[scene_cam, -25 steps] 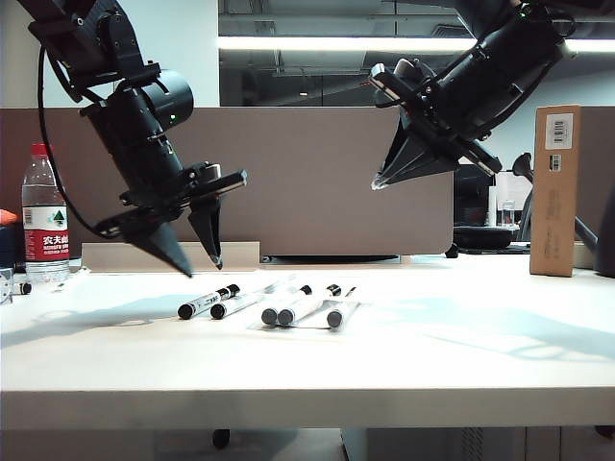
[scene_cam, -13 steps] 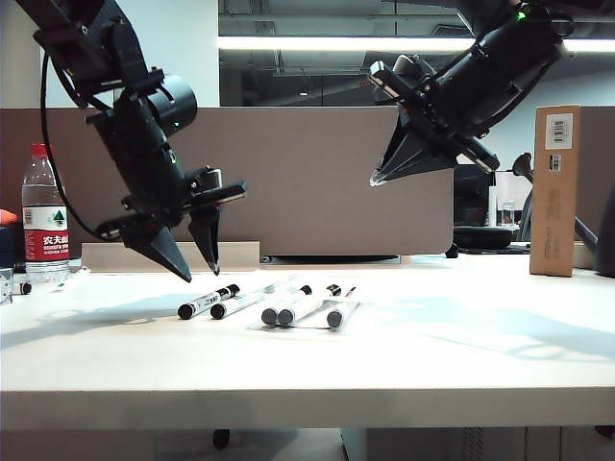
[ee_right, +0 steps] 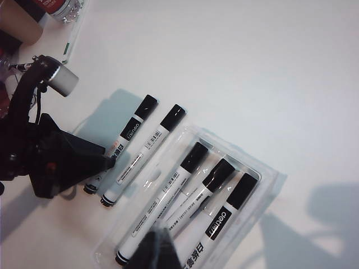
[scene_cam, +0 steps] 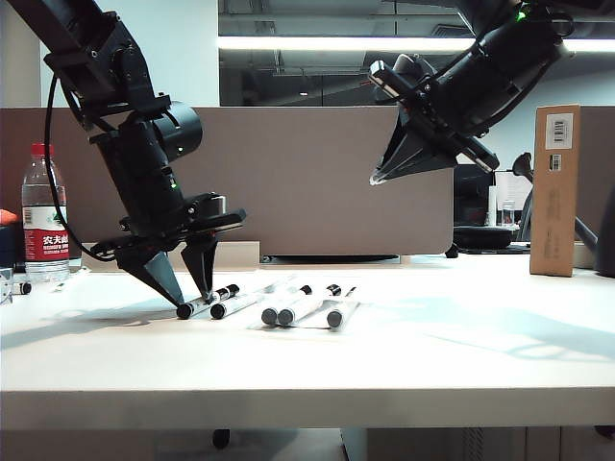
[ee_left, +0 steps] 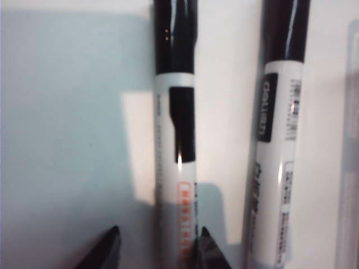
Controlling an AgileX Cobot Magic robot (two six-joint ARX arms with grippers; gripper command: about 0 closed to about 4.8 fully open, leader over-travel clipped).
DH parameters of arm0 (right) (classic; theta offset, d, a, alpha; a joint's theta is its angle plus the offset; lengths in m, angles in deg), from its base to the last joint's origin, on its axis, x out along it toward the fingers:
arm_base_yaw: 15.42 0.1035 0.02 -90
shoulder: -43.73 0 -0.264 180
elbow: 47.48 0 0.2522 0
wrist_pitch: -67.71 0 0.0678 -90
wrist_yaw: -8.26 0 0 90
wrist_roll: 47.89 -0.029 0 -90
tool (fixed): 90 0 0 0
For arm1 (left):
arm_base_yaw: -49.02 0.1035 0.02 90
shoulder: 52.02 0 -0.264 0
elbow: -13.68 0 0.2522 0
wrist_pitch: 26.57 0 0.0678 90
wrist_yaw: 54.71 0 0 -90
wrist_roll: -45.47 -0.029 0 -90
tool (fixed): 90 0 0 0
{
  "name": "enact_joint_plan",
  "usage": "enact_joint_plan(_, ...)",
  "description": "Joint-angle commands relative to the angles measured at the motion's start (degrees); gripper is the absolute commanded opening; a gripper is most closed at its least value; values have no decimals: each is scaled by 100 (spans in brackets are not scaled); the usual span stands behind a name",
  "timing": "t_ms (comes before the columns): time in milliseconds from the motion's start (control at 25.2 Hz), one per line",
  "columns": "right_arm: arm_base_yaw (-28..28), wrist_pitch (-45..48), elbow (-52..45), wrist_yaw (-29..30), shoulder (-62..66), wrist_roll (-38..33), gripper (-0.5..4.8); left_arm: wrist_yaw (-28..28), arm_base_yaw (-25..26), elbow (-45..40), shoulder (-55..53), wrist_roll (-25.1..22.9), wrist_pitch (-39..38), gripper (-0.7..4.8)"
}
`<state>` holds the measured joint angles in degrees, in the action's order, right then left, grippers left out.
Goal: Pick up the markers scattered on the table and put them into the packaging box, making sure the markers fit the shape of the box's grooves.
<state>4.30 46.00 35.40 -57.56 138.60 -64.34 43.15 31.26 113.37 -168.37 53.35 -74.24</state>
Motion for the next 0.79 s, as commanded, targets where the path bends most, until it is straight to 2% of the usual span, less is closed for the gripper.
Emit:
enact_joint_plan(40,4,122,33,15,-31,22,-5,-254,-116,31,-61,-219,-188,174)
enact_joint_plan(238,4,179,33,17,-31,22,-5,-273,-254,31,-319,-361,-448,173)
enact_joint_plan(278,4,177,33,17,-31,22,-5,-297,-267,31,-369,-361,-483,157)
enact_joint_plan(357,4,175,33,17,-31,22,-5,-518,-306,31,-435,-365,-588,48)
enact_joint_plan(476,4,175,33,20,-31,22,-5,-789,-297,31,-442,-577,-680,-4)
enact_joint_plan(794,4,190,33,15,-31,22,-5,-612,-223,42,-225,-577,-837,-6)
